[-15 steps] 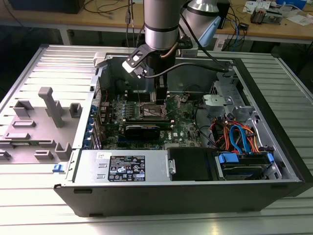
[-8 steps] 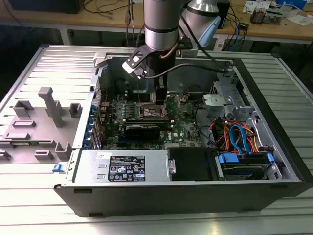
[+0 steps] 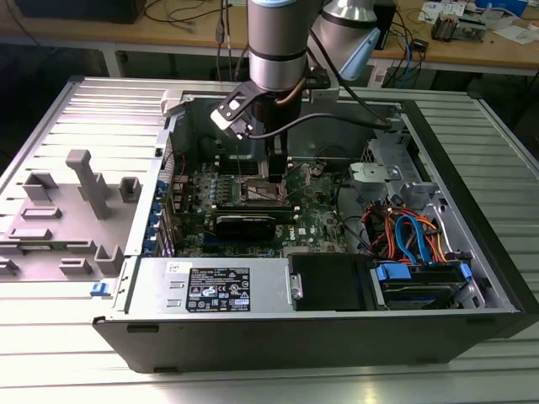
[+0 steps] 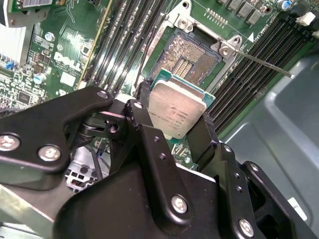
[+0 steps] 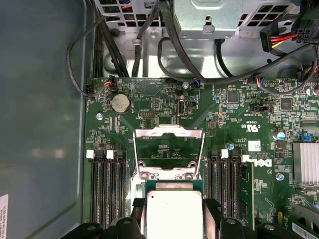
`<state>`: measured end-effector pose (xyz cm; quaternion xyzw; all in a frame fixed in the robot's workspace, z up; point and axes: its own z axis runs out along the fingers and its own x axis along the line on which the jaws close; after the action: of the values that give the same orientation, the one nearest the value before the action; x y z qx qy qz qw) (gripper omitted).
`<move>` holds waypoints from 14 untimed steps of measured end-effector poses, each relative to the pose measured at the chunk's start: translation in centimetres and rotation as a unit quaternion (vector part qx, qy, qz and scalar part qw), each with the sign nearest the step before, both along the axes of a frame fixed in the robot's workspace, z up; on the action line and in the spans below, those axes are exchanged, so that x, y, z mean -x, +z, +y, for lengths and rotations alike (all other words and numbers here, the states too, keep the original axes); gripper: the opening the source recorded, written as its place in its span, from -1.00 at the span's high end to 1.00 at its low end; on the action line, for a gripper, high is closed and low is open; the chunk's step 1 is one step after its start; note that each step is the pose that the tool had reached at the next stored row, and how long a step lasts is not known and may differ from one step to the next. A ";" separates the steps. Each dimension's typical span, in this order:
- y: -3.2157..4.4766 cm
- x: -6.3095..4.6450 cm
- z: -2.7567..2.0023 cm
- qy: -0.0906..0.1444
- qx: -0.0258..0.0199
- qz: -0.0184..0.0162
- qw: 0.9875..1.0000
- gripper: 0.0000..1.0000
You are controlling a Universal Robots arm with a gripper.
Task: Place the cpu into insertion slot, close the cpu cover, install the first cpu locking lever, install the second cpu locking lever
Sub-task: 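Place the cpu into insertion slot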
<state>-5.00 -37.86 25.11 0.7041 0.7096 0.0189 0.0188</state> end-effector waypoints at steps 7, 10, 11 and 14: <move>-0.36 0.0 0.05 0.000 0.000 0.000 1.000 -0.08; -0.38 0.0 0.15 0.000 0.000 0.000 1.000 -0.08; -0.39 0.0 0.15 0.000 0.000 0.000 1.000 -0.08; -0.46 0.0 0.21 0.000 -0.001 0.000 1.000 -0.08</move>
<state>-5.02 -37.64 24.66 0.7042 0.7095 0.0195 0.0183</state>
